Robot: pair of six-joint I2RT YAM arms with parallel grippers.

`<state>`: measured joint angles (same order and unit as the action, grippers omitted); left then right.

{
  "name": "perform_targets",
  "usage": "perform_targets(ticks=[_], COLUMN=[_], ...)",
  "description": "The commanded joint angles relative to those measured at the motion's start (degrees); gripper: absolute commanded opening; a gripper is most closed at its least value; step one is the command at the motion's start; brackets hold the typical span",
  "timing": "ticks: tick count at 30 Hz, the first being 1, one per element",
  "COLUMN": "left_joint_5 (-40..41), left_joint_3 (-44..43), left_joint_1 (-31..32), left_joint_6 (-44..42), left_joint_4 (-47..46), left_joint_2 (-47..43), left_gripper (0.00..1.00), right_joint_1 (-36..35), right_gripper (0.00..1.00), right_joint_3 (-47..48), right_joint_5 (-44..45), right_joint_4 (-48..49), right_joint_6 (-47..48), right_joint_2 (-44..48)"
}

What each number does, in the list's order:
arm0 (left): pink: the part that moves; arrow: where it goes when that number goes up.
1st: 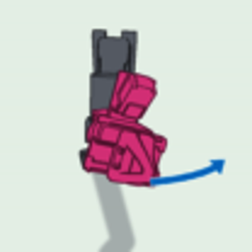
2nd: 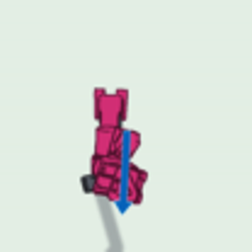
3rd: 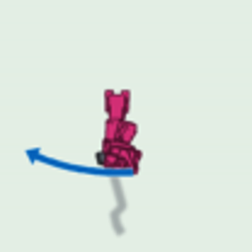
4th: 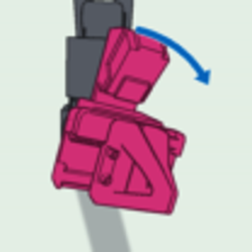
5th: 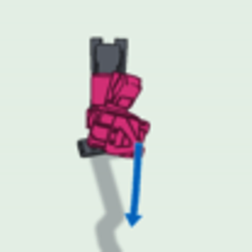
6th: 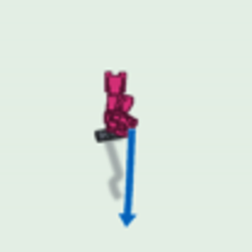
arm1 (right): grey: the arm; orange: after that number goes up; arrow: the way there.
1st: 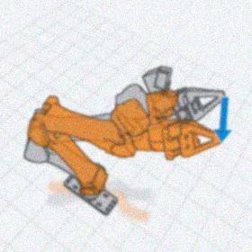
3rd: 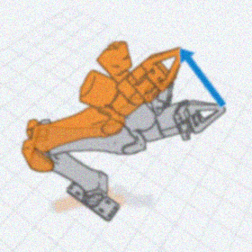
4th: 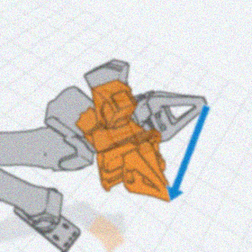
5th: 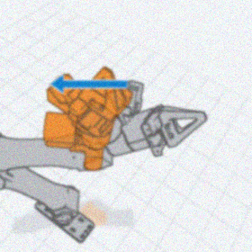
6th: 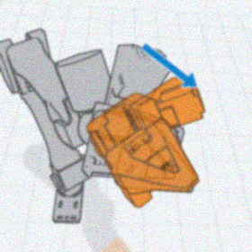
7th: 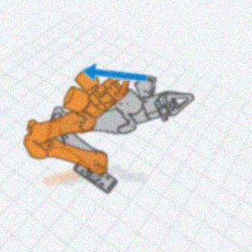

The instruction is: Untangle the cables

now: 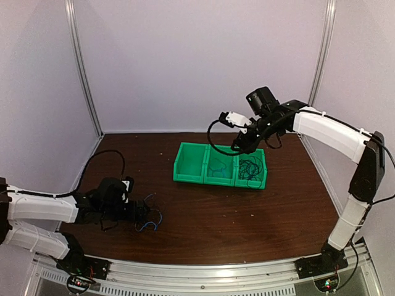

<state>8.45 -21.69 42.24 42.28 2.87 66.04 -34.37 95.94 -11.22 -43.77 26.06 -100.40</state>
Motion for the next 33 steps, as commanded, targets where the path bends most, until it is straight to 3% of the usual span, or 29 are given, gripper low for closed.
perform_targets(ticks=[1,7,11,19,26,33], left_joint_5=[-7.70,-13.69,-13.30,-2.86,2.54,3.82], left_joint_3=[2.31,1.39,-1.80,-1.58,-1.19,-1.62], left_joint_1=[-0.36,1.85,2.15,2.07,1.97,1.88], left_joint_6=[2.58,1.39,-0.20,-0.53,1.31,-0.13], left_joint_4=[-10.91,-19.12,-16.38,-3.35,5.05,6.40], left_joint_2=[3.27,8.31,10.09,-3.58,-12.87,-14.18], left_gripper=[0.83,0.72,0.72,0.84,0.84,0.83], right_joint_1=[-0.33,-1.82,-7.35,-16.41,-18.10,-18.08], right_gripper=[0.48,0.42,0.40,0.45,0.45,0.37], right_joint_3=[-7.17,-14.84,-15.74,-7.77,0.36,4.55], right_joint_5=[-12.46,-23.62,-25.76,-26.12,-26.22,-27.89], right_joint_4=[3.67,11.78,15.45,20.36,22.41,22.64], right_joint_6=[2.09,-0.69,-3.61,-8.84,-14.50,-16.19], right_joint_2=[3.89,5.43,0.44,-12.45,-24.11,-29.64])
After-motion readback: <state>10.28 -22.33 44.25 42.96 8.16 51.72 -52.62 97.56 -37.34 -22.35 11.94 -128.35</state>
